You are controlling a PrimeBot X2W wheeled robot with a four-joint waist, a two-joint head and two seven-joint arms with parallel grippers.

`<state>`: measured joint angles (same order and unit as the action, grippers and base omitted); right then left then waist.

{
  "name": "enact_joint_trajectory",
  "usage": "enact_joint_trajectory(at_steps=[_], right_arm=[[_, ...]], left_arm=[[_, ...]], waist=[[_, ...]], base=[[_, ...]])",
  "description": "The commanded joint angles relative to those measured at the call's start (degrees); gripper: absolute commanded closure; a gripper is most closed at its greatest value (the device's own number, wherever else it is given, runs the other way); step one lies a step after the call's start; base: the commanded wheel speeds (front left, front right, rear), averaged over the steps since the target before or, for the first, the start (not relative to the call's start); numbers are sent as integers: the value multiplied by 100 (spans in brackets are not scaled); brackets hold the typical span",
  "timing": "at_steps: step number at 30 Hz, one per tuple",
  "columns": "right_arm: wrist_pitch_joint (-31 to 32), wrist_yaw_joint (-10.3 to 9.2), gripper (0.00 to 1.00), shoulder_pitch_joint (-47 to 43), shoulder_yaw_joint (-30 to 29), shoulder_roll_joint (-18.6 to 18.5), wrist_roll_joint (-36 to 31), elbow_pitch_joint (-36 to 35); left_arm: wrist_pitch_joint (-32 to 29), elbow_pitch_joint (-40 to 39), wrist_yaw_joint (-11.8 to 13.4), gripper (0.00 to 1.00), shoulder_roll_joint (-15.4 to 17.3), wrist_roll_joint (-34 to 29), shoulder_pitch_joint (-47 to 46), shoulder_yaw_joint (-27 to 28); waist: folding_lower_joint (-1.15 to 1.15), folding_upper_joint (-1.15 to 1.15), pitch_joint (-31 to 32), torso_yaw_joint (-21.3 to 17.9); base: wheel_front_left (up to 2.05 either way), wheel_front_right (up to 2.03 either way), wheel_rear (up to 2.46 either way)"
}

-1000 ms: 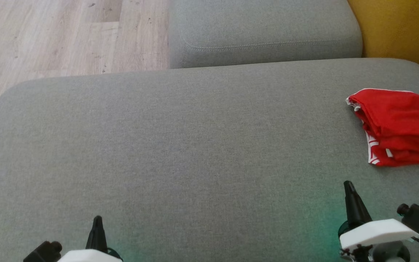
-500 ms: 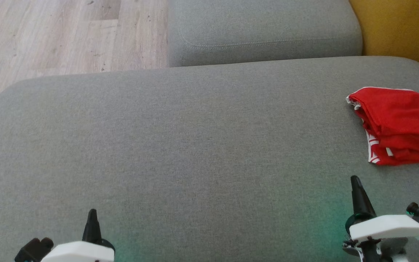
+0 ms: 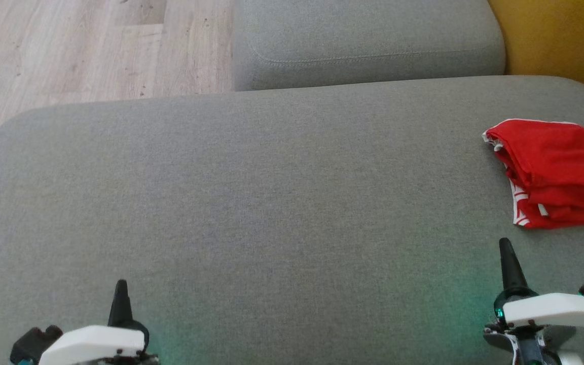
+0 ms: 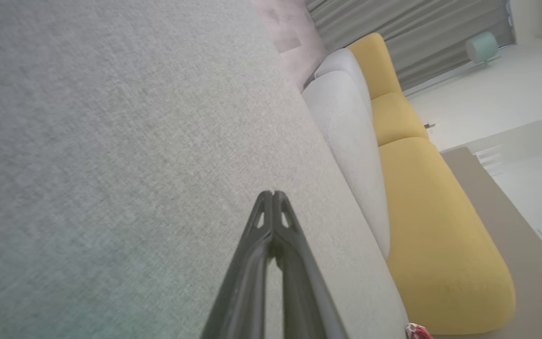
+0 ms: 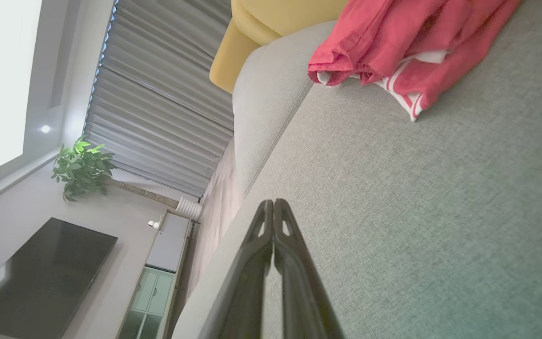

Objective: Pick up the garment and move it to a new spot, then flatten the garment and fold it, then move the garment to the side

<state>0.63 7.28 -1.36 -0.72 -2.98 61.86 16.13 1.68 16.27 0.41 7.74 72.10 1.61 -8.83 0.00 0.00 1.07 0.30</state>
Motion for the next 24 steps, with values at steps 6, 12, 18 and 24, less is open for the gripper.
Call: enact_joint_trajectory(at_steps=[6,12,18,24], right_arm=[[95,15,100,413,-25,-120,587,-211],[139,16,100,455,-73,-121,924,-212],[193,17,100,505,-131,-121,1327,-214],[247,18,100,556,-190,-120,1730,-215]], left_arm=[[-137,-193,-185,100,-69,368,-396,415],[-221,-197,-263,100,-118,585,-445,555],[-321,-201,-357,100,-178,846,-504,722],[-421,-206,-451,100,-238,1105,-563,890]], waist=[[0,0,-20,-5],[0,0,-33,-8],[0,0,-50,-12],[0,0,-66,-16]], base=[[0,0,0],[0,0,0],[0,0,0],[0,0,0]])
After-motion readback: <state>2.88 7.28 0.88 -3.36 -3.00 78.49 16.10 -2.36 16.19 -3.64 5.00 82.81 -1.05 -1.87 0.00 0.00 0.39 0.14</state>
